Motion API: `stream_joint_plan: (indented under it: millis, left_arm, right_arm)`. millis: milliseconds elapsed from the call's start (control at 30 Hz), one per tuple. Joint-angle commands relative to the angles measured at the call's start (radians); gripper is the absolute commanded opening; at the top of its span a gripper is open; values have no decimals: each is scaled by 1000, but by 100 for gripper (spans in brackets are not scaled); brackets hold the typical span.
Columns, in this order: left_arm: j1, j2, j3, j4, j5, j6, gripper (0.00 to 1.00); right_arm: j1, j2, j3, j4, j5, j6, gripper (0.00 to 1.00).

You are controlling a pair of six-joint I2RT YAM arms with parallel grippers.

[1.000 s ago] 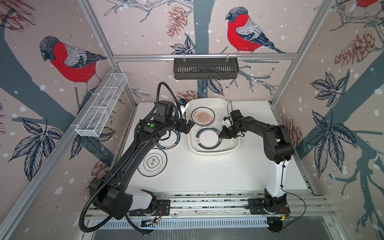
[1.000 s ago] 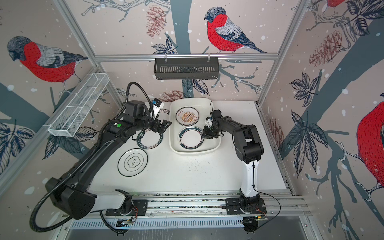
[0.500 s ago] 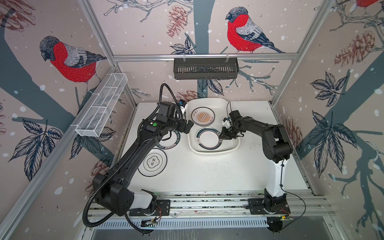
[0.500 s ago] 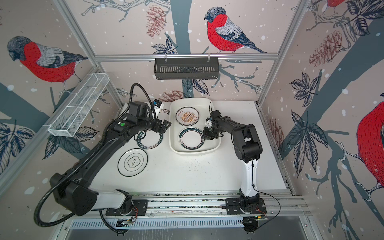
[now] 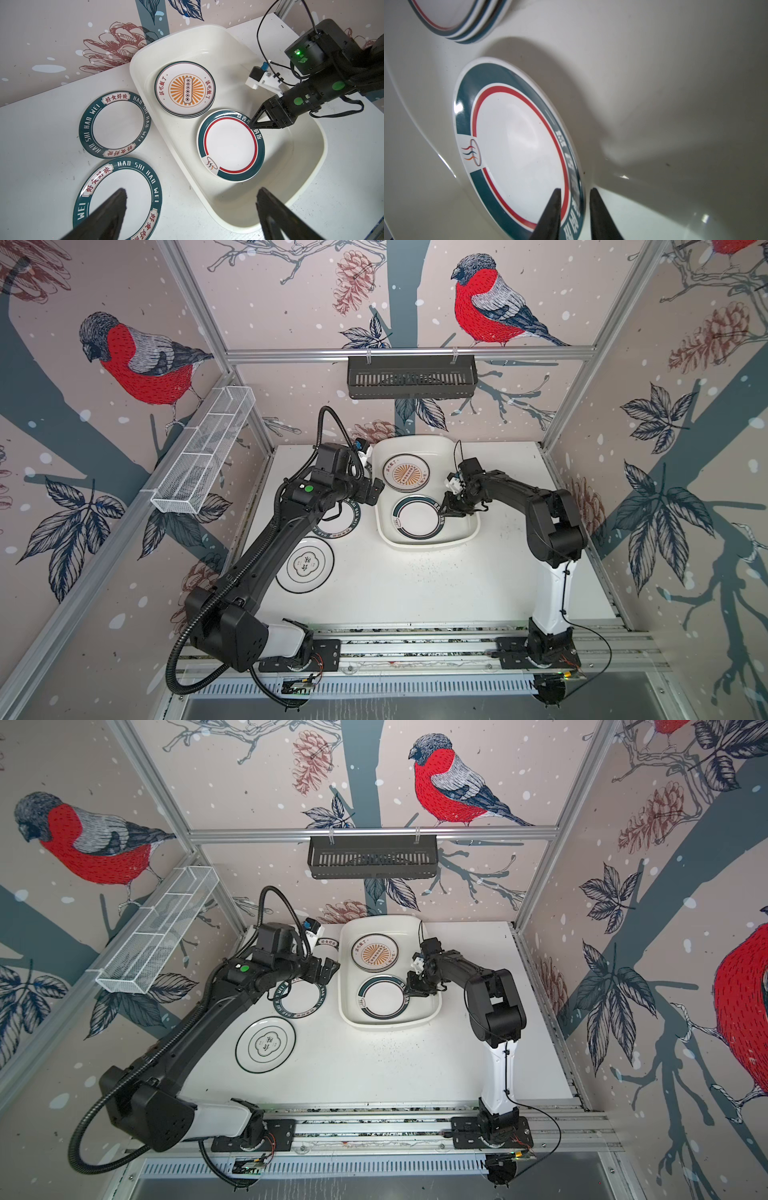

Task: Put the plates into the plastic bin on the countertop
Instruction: 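Open the right gripper and raise it off the placed plate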

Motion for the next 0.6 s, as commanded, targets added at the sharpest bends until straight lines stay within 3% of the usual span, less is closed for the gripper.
stream_joint_plan:
  millis: [0, 133, 300, 567]
  left_arm:
    - [8, -10, -4, 37, -39, -13, 97]
    - [45, -17, -27, 55, -31, -51, 97]
    - [125, -17, -82, 82, 63, -118, 97]
    - [209, -15, -180, 124, 129, -155, 97]
  right_arm:
    - [-1, -24, 5, -16, -5, -14, 29]
    - [-2, -60, 0, -1, 13, -3, 29]
    - [-8, -149, -21, 59, 41, 32, 29]
    - [-17, -362, -91, 150, 81, 88, 29]
